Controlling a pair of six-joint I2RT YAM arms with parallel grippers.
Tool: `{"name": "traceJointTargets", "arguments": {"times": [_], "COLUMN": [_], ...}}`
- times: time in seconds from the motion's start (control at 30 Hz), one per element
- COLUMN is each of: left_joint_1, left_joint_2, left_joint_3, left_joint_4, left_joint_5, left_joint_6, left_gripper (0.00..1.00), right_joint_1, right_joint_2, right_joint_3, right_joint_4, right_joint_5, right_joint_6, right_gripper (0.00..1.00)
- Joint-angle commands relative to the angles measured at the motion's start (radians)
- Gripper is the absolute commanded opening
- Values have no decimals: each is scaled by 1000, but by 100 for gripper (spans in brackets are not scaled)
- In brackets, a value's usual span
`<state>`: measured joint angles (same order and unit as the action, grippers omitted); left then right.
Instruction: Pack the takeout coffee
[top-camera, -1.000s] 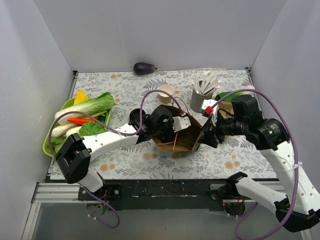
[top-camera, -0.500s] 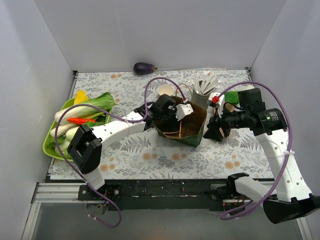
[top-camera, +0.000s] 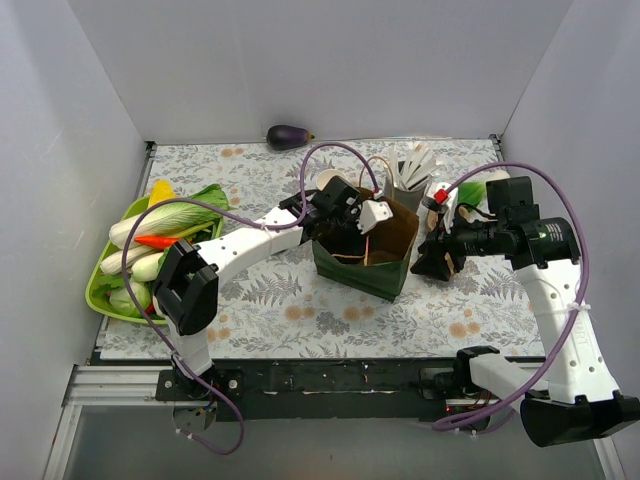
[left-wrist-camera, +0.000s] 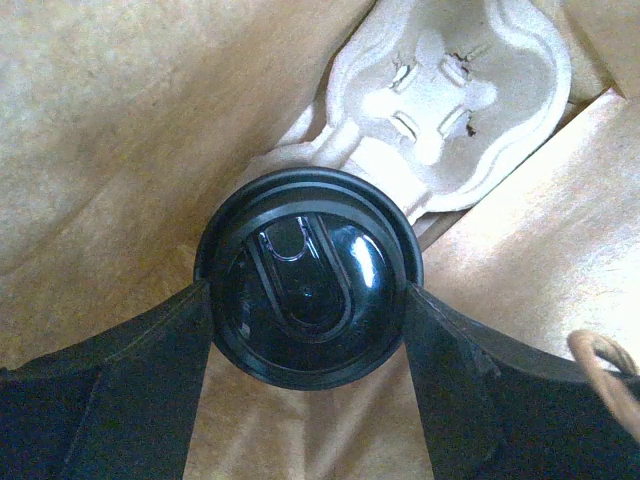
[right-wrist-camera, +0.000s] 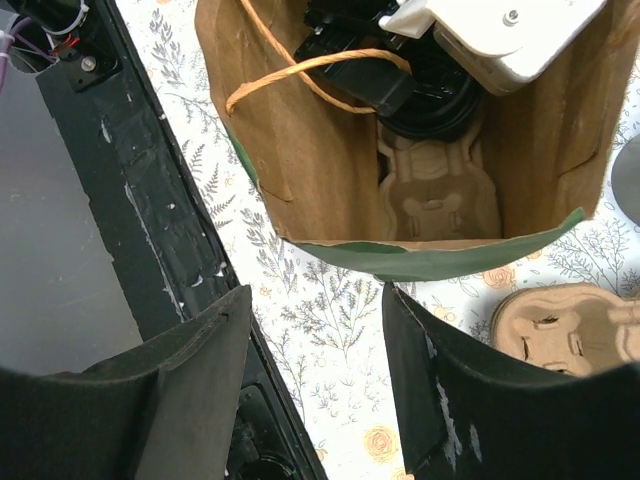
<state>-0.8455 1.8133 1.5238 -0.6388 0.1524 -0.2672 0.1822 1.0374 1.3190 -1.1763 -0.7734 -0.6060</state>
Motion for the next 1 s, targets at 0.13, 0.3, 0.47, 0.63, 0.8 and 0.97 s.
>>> {"name": "traceJointTargets", "arguments": {"times": [0.13,0.3,0.47,0.63,0.8,0.97], "left_joint_1": [-1,-1,-1,-1,-1,-1], "left_joint_2": [14,20,52,57,46,49], "left_joint_3": [35,52,88,99,99,111], "left_joint_4": [-200,-220,-262,-269,-266,-294], "left_joint_5": [76,78,79,65,53,58], "left_joint_6": [-13,-38,-61,-75,-81,-86], "left_gripper": [0,0,0,0,0,9], "right_joint_1": [-9,-7,-9,-9,-9,-9], "right_joint_2": [-68,-79,-92,-111,-126,-134], "right_joint_3": [-4,3,-6,-15,-33,-43], "right_joint_4": [30,17,23,29,41,50], "right_joint_5": [-27,-24,-21,-10,-12,-13], "right_joint_6": [34,40,49,54,66,69], "right_gripper": [62,62,61,61,61,61]}}
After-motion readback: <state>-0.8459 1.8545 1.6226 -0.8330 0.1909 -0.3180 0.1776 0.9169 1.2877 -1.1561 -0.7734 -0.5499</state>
